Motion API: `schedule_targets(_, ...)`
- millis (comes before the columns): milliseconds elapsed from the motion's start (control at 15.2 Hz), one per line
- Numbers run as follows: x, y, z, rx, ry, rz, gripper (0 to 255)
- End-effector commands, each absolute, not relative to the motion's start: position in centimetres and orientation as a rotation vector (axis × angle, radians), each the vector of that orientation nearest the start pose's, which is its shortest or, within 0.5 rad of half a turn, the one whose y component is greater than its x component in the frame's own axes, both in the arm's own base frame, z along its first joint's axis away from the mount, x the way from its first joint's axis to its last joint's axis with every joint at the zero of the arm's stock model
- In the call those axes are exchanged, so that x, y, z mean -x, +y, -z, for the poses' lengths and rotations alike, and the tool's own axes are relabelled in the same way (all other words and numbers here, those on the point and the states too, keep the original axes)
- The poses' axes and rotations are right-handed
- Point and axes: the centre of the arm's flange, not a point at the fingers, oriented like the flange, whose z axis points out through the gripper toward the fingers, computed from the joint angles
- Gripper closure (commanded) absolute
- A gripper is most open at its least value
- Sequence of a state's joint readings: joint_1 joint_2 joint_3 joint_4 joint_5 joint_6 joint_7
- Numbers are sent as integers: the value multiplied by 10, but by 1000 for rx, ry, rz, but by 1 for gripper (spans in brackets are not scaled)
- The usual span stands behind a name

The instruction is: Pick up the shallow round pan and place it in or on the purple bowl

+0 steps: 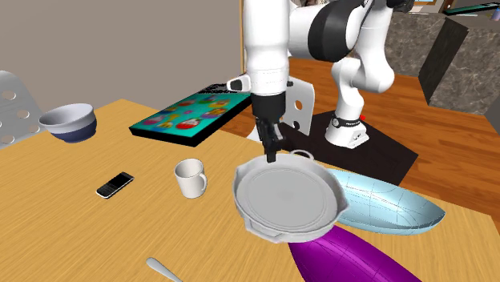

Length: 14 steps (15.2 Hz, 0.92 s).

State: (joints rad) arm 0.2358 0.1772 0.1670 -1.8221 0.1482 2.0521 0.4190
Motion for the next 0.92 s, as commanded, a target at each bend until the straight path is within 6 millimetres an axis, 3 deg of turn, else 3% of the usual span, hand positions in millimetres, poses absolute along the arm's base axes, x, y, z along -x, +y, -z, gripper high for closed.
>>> schedule_targets(0,-550,267,-447,2968,129,-21,255)
schedule_targets(858,-473,420,-456,2968,129,-21,255)
